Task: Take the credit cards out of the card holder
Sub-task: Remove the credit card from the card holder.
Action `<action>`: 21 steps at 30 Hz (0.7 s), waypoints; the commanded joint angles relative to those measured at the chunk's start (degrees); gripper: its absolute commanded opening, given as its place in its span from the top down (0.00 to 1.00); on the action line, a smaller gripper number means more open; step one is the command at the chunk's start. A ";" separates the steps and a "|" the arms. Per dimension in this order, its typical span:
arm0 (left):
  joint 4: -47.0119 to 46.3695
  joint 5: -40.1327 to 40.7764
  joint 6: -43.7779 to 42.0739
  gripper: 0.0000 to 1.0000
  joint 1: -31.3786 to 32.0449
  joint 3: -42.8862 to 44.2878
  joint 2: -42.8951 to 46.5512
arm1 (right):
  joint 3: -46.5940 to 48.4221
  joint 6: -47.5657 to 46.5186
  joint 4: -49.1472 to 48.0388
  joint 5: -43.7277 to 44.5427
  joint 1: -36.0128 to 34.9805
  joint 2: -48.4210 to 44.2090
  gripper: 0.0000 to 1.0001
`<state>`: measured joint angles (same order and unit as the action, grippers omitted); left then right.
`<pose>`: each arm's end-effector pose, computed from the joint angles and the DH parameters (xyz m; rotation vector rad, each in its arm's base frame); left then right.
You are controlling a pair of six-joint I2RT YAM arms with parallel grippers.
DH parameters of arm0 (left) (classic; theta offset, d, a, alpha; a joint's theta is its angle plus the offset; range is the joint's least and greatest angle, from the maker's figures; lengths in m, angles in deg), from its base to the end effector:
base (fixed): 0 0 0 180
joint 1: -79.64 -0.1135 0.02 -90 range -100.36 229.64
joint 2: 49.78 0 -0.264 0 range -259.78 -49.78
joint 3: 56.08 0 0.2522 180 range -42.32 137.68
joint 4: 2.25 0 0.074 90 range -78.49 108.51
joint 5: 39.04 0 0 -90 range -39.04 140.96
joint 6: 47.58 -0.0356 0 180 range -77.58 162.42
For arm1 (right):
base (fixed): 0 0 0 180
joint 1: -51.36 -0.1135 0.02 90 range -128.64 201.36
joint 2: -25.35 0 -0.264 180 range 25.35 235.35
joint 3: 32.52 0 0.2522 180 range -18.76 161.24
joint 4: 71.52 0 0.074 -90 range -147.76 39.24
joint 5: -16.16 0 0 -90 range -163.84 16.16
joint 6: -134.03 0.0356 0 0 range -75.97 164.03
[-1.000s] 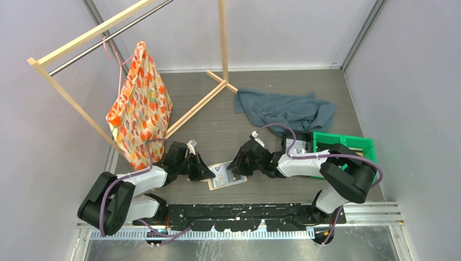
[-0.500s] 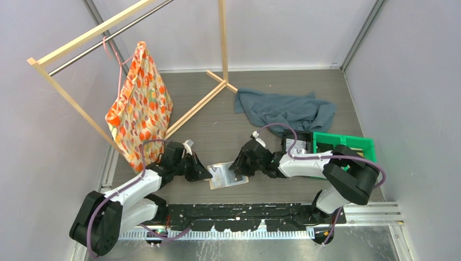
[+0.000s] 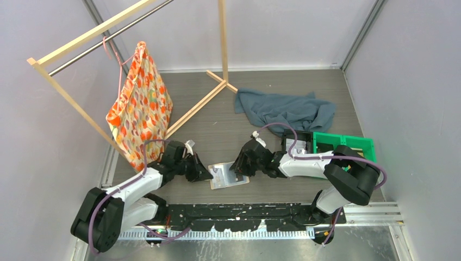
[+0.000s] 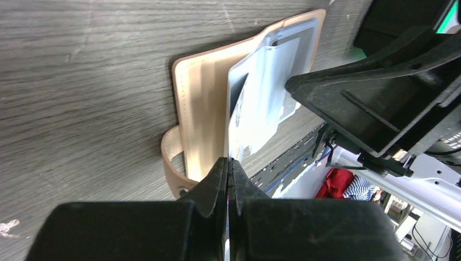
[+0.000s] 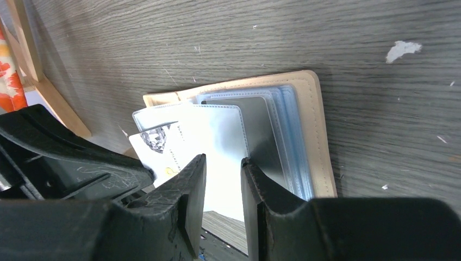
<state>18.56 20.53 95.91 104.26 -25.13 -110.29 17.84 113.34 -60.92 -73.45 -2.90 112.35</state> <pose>0.1527 -0.0898 0.1382 -0.4147 2.6668 -1.1771 0.1655 0.2295 0.1462 0.3490 2.6151 0.9059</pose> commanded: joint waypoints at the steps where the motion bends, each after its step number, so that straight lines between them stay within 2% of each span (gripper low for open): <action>1: 0.57 -1.38 -0.94 1.00 -0.36 3.53 1.58 | 0.42 -1.73 6.14 2.61 0.04 0.92 0.64; 11: 9.06 -0.87 -3.87 0.99 -0.36 8.37 3.15 | 0.85 -2.03 5.98 2.43 0.08 1.52 0.64; 21: 10.31 -1.42 -4.11 0.99 -0.36 9.32 3.24 | 1.76 -2.34 5.69 1.90 0.04 2.23 0.64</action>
<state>27.11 20.31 92.87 104.26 -18.14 -108.04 19.24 112.86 -59.34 -73.52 -2.90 113.09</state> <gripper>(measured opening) 0.012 0.355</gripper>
